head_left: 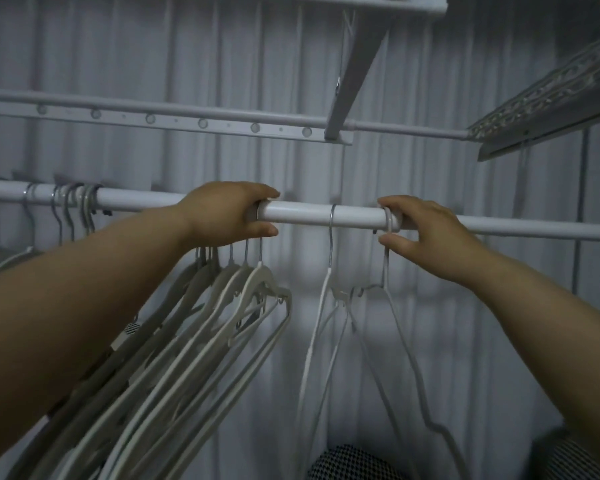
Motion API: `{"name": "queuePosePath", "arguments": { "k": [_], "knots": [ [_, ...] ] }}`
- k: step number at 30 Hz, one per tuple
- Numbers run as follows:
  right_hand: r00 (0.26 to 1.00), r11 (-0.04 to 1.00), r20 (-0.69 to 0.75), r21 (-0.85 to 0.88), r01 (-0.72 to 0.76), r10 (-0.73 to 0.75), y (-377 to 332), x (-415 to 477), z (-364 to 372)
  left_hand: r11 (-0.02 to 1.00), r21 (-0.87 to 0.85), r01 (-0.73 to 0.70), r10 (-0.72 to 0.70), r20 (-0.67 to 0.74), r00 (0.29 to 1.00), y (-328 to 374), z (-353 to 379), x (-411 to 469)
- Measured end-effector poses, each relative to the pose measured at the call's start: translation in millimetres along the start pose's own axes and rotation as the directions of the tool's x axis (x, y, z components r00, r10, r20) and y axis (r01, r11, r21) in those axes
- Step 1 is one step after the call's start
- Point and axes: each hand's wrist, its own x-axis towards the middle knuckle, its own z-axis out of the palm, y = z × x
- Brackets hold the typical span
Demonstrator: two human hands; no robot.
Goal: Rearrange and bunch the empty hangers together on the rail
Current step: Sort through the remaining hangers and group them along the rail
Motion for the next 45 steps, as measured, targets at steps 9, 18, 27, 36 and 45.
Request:
{"name": "queuePosePath", "arguments": {
  "k": [9,18,27,36,45],
  "knots": [
    [0.982,0.982,-0.016,-0.018,-0.189,0.188,-29,1,-1,0.999,-0.013,-0.03,0.03,-0.006,1.0,-52,-6,-11],
    [0.965,0.978,-0.174,-0.047,-0.205,0.194,-154,-20,6,0.994,0.082,-0.072,0.078,-0.077,0.994,-112,-13,-34],
    [0.841,0.867,0.217,-0.074,-0.492,0.496,-236,-60,49,0.981,0.152,-0.121,0.142,-0.136,0.98,-156,-21,-59],
    [0.7,0.766,0.311,-0.231,-0.6,0.643,-250,-75,71,0.984,0.127,-0.127,0.145,-0.147,0.979,-157,-25,-64],
    [0.744,0.753,0.201,-0.369,-0.545,0.637,-246,-79,62,0.984,0.107,-0.143,0.153,-0.099,0.983,-150,-26,-62]
  ]
}}
